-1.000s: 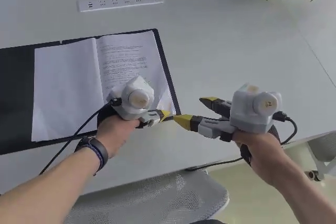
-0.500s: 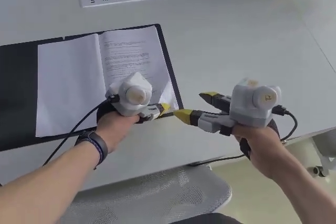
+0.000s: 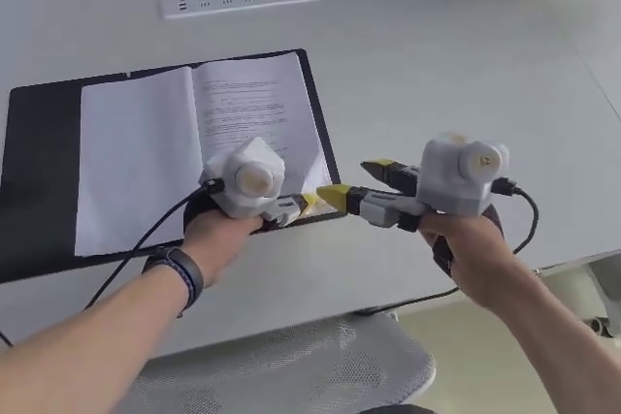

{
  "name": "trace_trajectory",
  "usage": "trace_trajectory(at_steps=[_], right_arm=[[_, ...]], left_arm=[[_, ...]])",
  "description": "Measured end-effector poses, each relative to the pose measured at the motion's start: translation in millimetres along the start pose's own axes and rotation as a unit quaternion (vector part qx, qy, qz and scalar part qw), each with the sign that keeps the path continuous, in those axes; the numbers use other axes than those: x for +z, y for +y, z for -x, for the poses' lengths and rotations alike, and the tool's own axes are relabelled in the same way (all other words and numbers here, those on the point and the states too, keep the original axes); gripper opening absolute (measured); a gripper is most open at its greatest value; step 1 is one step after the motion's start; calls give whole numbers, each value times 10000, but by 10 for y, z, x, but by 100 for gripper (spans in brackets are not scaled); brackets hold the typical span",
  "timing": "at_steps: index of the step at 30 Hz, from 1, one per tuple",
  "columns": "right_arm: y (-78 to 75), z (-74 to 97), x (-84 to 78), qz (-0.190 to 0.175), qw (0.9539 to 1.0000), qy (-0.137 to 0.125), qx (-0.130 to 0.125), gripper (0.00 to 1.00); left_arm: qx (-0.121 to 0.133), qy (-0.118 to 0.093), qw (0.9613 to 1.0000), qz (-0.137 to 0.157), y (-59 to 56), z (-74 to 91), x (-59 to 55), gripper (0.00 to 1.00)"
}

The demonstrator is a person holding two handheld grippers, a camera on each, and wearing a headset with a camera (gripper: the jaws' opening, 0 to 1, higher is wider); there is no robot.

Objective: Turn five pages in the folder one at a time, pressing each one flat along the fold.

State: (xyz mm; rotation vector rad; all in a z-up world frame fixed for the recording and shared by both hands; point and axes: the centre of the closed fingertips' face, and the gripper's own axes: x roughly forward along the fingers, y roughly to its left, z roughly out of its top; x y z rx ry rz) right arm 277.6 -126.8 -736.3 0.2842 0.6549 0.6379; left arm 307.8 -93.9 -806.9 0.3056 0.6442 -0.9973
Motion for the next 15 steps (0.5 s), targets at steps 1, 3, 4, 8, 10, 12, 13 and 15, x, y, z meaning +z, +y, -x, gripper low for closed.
trace_trajectory(at_steps=[1,3,4,8,10,12,13,15], right_arm=[[-10,-35,2,-2,10000,13,19,57],[-36,-119,6,-16,10000,46,69,56],[-38,-163,20,-32,9999,51,100,56],[-63,-293,50,-203,9996,20,205,54],[-75,-354,59,-269,9994,13,238,53],[-89,-405,56,-356,9990,24,269,52],[-95,-430,55,-386,9988,25,288,52],[-95,-462,54,-435,9985,43,317,52]], left_arm=[[0,-6,10000,9,3,1,0,47],[3,-12,10000,23,9,0,1,46],[-4,-10,10000,23,6,1,1,46],[-6,-7,10000,21,3,1,0,46],[-6,-3,10000,17,1,3,-1,46],[-9,-6,10000,27,2,3,0,46],[-7,-5,10000,25,1,3,0,46],[-4,1,10000,24,1,1,0,46]])
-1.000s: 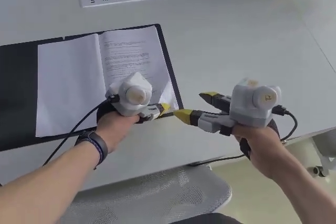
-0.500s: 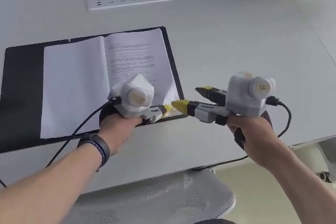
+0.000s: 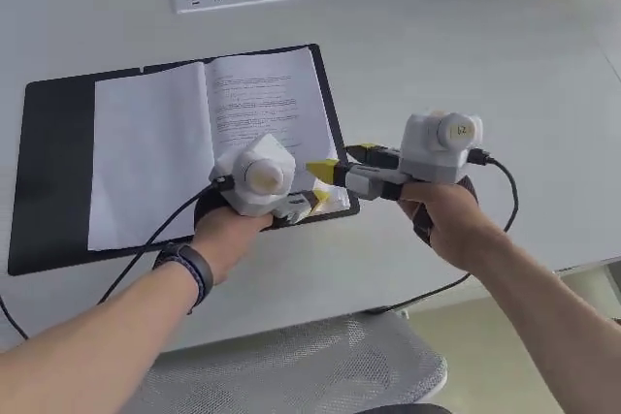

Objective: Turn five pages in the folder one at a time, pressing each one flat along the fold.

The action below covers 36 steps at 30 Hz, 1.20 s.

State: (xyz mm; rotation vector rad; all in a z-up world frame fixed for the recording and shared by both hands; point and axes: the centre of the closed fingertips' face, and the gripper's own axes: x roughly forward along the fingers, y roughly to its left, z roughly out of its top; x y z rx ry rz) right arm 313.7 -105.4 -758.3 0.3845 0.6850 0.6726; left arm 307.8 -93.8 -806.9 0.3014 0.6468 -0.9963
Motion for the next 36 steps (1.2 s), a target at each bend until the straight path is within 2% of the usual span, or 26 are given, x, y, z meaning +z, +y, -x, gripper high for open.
trace_trajectory(at_steps=[11,18,23,26,28,31,34,36], right_arm=[[-75,-121,-29,-197,9998,62,56,48],[-134,-202,-43,-495,9987,20,75,41],[-157,-234,-24,-741,9972,-109,84,29],[-227,-252,-128,-570,9982,127,-119,22],[-214,-249,-129,-642,9979,75,-78,17],[-283,-230,-135,-771,9968,-11,-198,8],[-276,-213,-122,-830,9964,-56,-182,5],[-278,-212,-127,-736,9971,-19,-200,4]], left_arm=[[0,21,10000,16,-3,-1,4,46],[-21,19,10000,34,1,-2,1,46],[-24,23,10000,39,3,-2,2,46],[-33,26,10000,43,5,-4,3,46],[-43,32,10000,32,6,-5,2,46],[-61,50,10000,31,1,-1,3,46],[-77,53,9999,44,1,-1,5,46],[-88,52,9999,46,1,-1,6,47]])
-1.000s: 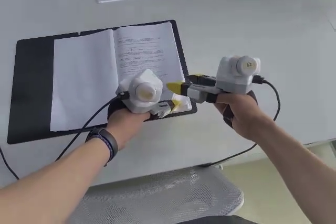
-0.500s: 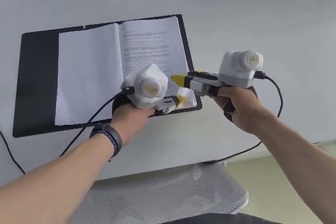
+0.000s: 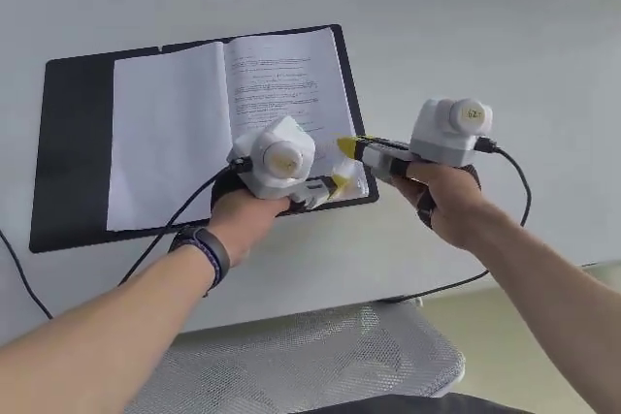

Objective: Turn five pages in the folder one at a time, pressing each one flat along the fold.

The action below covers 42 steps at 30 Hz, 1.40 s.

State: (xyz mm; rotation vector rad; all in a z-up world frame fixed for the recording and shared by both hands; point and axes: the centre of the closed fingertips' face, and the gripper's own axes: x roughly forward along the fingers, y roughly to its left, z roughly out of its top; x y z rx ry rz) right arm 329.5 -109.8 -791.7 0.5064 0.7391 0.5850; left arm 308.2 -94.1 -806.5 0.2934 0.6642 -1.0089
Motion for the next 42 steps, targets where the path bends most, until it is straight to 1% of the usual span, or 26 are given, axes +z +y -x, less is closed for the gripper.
trace_trajectory(at_steps=[6,8,9,10,15,18,22,25,27,30,32,34,35,36,37,39,42], right_arm=[[-30,1,-2,-33,10000,33,-54,1],[-24,8,-1,-50,10000,20,-52,1],[-21,12,2,-57,10000,16,-55,1],[-26,18,4,-56,10000,17,-70,0],[-46,35,23,-79,9999,28,-94,0],[-23,45,38,-66,9999,9,-93,0],[26,66,75,-43,9999,-48,-93,0],[79,85,116,-7,9999,-107,-84,0],[134,102,125,-12,9999,-130,-85,0],[173,123,138,-73,9998,-181,-81,0],[234,145,150,-58,9997,-207,-72,0],[283,170,166,-72,9997,-247,-55,0],[291,176,170,-82,9996,-254,-51,0],[326,194,184,-124,9995,-282,-39,0],[348,202,190,-135,9995,-295,-30,0],[398,218,206,-142,9994,-331,-17,0],[469,238,249,-180,9989,-434,28,0]], left_arm=[[-106,34,9999,43,-46,11,7,52],[-138,45,9998,135,-45,28,13,53],[-148,38,9996,228,-41,49,19,54],[-149,33,9996,248,-37,64,23,55],[-171,51,9997,165,-35,163,16,60],[-152,18,9998,160,-18,253,29,61],[-98,-48,9999,130,9,407,82,63],[-83,-159,9995,266,45,526,130,64],[-94,-171,9994,271,54,569,119,66],[-56,-204,9994,267,111,632,83,66],[-4,-293,9989,369,151,713,111,67],[55,-342,9986,402,189,801,125,67],[64,-348,9986,404,195,819,125,68],[103,-373,9984,406,221,891,128,68],[130,-380,9984,405,239,929,128,68],[148,-403,9978,500,274,1018,122,69],[244,-480,9974,475,323,1156,127,70]])
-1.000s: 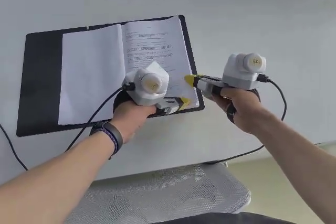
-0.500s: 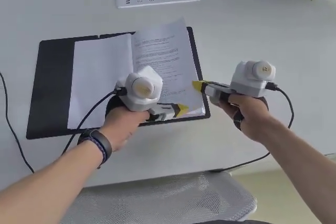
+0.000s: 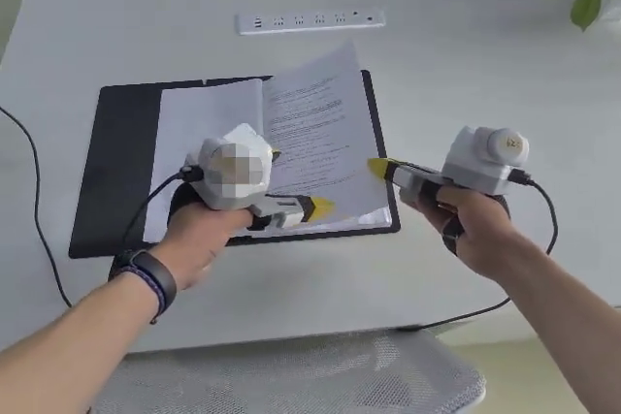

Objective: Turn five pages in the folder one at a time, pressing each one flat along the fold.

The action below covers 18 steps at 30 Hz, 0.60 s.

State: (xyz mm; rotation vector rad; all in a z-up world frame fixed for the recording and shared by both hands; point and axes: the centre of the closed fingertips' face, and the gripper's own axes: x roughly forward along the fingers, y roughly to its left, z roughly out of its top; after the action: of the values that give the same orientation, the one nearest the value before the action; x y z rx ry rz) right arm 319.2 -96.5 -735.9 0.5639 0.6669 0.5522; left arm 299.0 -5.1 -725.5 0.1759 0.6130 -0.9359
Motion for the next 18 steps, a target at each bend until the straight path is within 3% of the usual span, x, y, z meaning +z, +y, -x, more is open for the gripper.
trace_trajectory(at_steps=[11,18], right_arm=[[341,-1,176,41,9995,-237,200,0],[683,-95,306,166,9983,-341,451,0]], left_arm=[[401,-215,9987,234,268,502,-90,72],[583,-286,9974,322,378,797,-205,72]])
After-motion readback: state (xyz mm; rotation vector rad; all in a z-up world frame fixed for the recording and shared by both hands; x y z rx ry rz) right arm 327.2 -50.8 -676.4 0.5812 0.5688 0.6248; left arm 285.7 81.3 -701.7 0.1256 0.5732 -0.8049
